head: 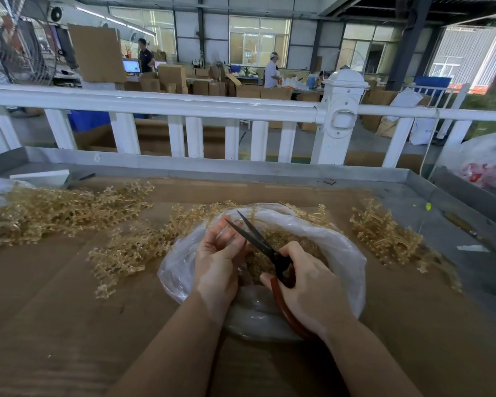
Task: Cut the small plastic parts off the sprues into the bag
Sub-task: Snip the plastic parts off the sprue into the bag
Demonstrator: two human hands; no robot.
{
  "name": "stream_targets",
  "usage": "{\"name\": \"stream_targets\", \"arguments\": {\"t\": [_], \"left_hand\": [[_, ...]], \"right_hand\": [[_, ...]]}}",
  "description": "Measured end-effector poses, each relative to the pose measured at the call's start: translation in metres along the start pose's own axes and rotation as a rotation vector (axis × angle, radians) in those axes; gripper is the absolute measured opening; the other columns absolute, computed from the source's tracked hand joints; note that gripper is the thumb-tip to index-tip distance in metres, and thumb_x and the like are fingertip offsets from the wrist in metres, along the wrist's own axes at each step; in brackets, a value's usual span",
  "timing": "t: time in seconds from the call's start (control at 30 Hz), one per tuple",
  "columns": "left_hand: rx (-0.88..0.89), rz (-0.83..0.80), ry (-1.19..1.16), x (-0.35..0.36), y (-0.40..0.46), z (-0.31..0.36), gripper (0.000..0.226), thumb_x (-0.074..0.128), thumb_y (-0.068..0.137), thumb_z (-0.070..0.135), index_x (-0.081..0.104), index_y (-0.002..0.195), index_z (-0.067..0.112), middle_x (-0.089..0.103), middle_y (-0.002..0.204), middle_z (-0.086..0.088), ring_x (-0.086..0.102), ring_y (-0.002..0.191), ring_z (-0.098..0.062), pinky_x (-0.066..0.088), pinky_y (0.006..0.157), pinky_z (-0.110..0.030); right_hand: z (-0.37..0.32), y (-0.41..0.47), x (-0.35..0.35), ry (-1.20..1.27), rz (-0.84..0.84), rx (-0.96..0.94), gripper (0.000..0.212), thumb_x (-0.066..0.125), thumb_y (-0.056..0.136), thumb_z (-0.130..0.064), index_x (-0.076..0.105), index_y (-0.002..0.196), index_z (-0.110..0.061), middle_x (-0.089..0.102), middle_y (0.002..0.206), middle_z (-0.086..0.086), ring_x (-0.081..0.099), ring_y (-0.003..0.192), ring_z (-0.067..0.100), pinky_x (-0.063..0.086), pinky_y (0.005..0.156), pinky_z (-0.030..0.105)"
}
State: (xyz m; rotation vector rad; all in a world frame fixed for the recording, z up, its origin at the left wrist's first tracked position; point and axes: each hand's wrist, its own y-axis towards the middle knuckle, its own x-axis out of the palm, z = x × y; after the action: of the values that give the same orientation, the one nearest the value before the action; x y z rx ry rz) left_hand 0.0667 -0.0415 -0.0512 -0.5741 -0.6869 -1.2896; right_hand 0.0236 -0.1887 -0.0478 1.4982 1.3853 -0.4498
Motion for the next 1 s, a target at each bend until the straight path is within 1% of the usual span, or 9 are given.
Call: {"name": "stream_targets", "arguments": {"t": [0.1,0.17,0.23,0.33,0.4,0.57,0.73,0.87,1.0], "left_hand": [[-0.010,0.011,-0.039,-0.0001,0.0003,0.0001,0.043,0.043,0.086,-0.021,0.058,0.114,0.009,0.061,0.090,-0.009,0.068,0.080,-0.015,0.058,0.065,-0.023],[-0.007,0.020,-0.055,0.0004,0.0000,0.0006,0.043,0.042,0.087,-0.021,0.057,0.114,0.008,0.061,0.075,-0.003,0.069,0.071,-0.010,0.058,0.063,-0.023],[-0.008,0.025,-0.067,0.0004,0.0000,0.0016,0.043,0.041,0.087,-0.021,0.057,0.114,0.008,0.053,0.064,0.002,0.066,0.065,-0.007,0.058,0.062,-0.023],[-0.020,0.015,-0.050,0.0021,-0.0009,0.0026,0.045,0.040,0.087,-0.021,0.054,0.120,0.007,0.046,0.074,-0.003,0.059,0.077,-0.014,0.058,0.063,-0.023],[-0.014,-0.003,0.010,0.0046,-0.0031,0.0028,0.044,0.041,0.086,-0.023,0.055,0.117,0.006,0.046,0.077,-0.005,0.057,0.080,-0.017,0.059,0.064,-0.023],[0.023,-0.027,0.139,0.0063,-0.0082,0.0026,0.045,0.050,0.083,-0.023,0.057,0.118,0.003,0.065,0.094,-0.014,0.065,0.087,-0.021,0.058,0.071,-0.024],[0.027,-0.023,0.166,0.0065,-0.0082,0.0021,0.042,0.050,0.082,-0.023,0.060,0.111,0.006,0.066,0.092,-0.013,0.066,0.084,-0.020,0.058,0.069,-0.023],[0.030,-0.004,0.156,0.0057,-0.0069,0.0016,0.043,0.050,0.081,-0.024,0.059,0.113,0.002,0.063,0.093,-0.015,0.065,0.084,-0.020,0.058,0.067,-0.022],[0.033,0.001,0.126,0.0060,-0.0066,0.0011,0.042,0.050,0.081,-0.024,0.059,0.113,0.001,0.065,0.085,-0.010,0.068,0.075,-0.014,0.057,0.066,-0.021]], "right_hand": [[0.0000,-0.0017,0.0033,-0.053,0.012,-0.016,0.034,0.056,0.082,-0.058,0.043,0.103,-0.034,0.058,0.096,-0.015,0.052,0.089,0.004,0.039,0.072,0.014],[0.0003,-0.0013,0.0037,-0.064,0.015,-0.024,0.036,0.055,0.084,-0.058,0.045,0.106,-0.033,0.058,0.099,-0.013,0.052,0.092,0.005,0.041,0.076,0.015],[0.0007,-0.0006,0.0031,-0.061,0.011,-0.023,0.037,0.054,0.084,-0.059,0.044,0.108,-0.032,0.058,0.100,-0.013,0.052,0.093,0.005,0.041,0.078,0.016],[0.0012,-0.0010,0.0021,-0.062,-0.002,-0.026,0.038,0.054,0.084,-0.059,0.044,0.109,-0.032,0.057,0.100,-0.013,0.051,0.093,0.005,0.039,0.077,0.016],[0.0012,-0.0017,0.0014,-0.059,-0.001,-0.033,0.036,0.054,0.084,-0.059,0.044,0.106,-0.033,0.057,0.098,-0.014,0.051,0.092,0.005,0.038,0.075,0.015],[0.0012,-0.0005,0.0011,-0.056,0.005,-0.037,0.036,0.053,0.084,-0.059,0.044,0.105,-0.032,0.058,0.097,-0.014,0.052,0.090,0.004,0.039,0.075,0.014],[0.0018,-0.0001,0.0020,-0.066,0.008,-0.035,0.038,0.050,0.084,-0.061,0.043,0.107,-0.031,0.057,0.095,-0.014,0.051,0.085,0.002,0.033,0.067,0.010],[0.0035,0.0000,0.0039,-0.088,0.009,-0.034,0.042,0.050,0.084,-0.062,0.045,0.110,-0.030,0.058,0.096,-0.014,0.054,0.085,0.002,0.038,0.068,0.011],[0.0054,-0.0001,0.0055,-0.117,0.044,-0.055,0.042,0.051,0.084,-0.062,0.048,0.110,-0.028,0.061,0.094,-0.013,0.055,0.083,0.003,0.037,0.067,0.010]]}}
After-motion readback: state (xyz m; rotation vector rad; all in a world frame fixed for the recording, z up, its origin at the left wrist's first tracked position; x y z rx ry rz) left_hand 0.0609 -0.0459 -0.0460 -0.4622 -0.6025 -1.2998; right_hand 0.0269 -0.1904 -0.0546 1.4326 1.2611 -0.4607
